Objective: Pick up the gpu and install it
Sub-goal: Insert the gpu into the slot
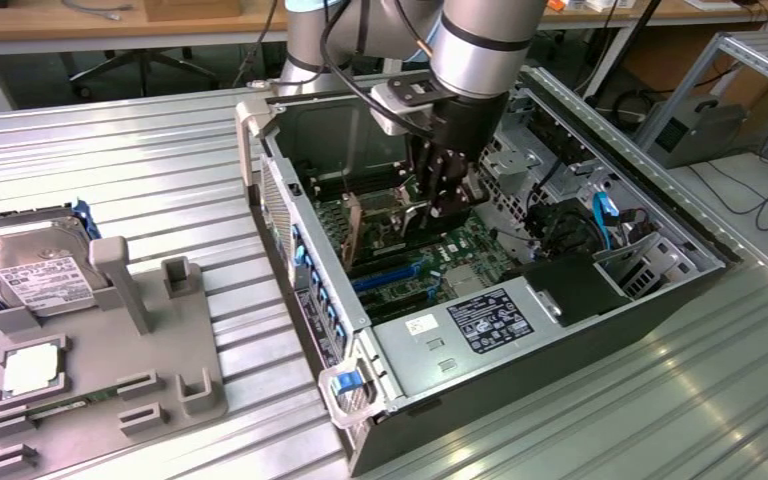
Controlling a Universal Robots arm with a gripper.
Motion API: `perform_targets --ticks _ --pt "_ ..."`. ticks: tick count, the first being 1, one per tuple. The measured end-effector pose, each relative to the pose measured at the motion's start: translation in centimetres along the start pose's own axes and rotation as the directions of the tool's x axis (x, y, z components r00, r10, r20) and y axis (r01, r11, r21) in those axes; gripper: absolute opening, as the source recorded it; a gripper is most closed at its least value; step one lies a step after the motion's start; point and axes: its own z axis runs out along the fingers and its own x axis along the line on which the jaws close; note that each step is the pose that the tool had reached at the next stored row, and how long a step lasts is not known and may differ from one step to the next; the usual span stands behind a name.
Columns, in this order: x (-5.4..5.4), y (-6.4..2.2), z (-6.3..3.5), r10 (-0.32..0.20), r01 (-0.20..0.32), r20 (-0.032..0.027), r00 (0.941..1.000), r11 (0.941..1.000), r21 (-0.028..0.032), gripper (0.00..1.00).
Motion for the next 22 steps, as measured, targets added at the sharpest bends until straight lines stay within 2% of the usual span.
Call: perform_targets --ticks 12,16,22 --pt "0.2 0.2 0.31 0.0 0.0 0.0001 1.0 1.0 0.0 0.27" --pt "0.2 0.28 1.18 0.0 0.0 0.0001 1.0 1.0 0.0001 0.27" --pt "0.2 0.52 1.24 0.0 0.0 0.0002 1.0 1.0 0.0001 0.27"
